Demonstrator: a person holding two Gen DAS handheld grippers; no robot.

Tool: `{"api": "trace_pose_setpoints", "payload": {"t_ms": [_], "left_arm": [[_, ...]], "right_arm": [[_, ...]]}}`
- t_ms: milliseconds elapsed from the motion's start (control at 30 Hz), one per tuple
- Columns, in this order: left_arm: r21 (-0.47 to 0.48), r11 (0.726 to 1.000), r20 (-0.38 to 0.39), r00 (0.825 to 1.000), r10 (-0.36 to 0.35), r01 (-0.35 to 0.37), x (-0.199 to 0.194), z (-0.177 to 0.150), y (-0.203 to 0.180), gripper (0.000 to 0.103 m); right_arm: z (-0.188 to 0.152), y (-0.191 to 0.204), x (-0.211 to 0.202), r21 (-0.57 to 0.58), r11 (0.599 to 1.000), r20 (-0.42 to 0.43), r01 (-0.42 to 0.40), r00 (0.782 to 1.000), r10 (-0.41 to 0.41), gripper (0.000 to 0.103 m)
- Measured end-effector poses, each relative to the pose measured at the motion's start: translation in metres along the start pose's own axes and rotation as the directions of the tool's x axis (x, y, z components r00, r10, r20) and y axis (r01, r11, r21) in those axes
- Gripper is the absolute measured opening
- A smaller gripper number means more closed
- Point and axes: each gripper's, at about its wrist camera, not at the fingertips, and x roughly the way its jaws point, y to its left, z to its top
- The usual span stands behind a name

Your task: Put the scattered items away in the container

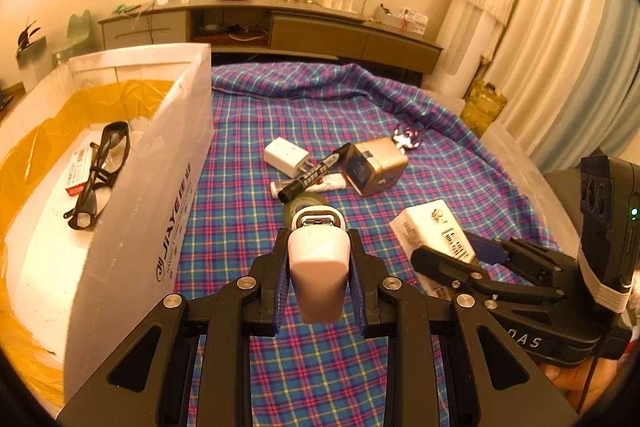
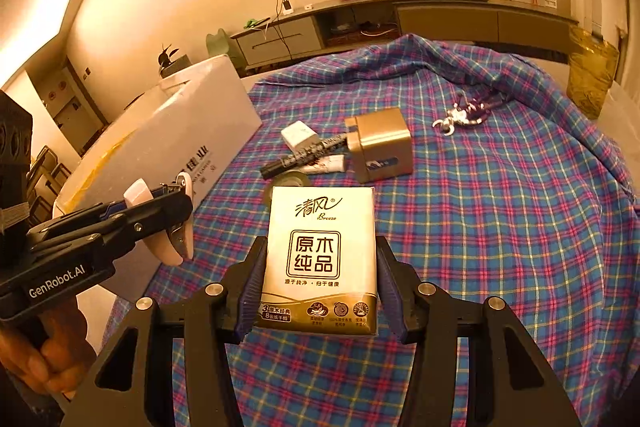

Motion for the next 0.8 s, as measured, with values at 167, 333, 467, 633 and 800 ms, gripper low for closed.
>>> {"api": "trace_pose_setpoints", "payload": {"t_ms": [167,333,467,633,800], "left_arm": [[-0.002,1.000,0.021,1.000,-0.017,0.017,-0.014,0.003,0.001,0.026],[-0.014,0.999,0.052,0.998,-0.042,0.043,-0.032,0.007,0.006,0.026],[-0.037,0.997,0.074,0.995,-0.066,0.069,-0.046,0.012,0.015,0.026],[-0.074,0.993,0.104,0.991,-0.080,0.088,-0.062,0.020,0.029,0.026],[-0.104,0.990,0.129,0.988,-0.083,0.097,-0.073,0.026,0.041,0.026]], "right_arm": [[0.002,0.013,-0.010,-0.016,1.000,0.011,-0.002,1.000,0.002,0.052],[0.002,0.030,-0.020,-0.037,0.999,0.021,-0.005,1.000,0.006,0.052],[0.003,0.045,-0.027,-0.051,0.999,0.028,-0.009,1.000,0.011,0.052],[0.010,0.066,-0.035,-0.067,0.998,0.046,-0.017,0.999,0.020,0.052],[0.020,0.084,-0.044,-0.090,0.996,0.065,-0.022,0.998,0.028,0.052]]}}
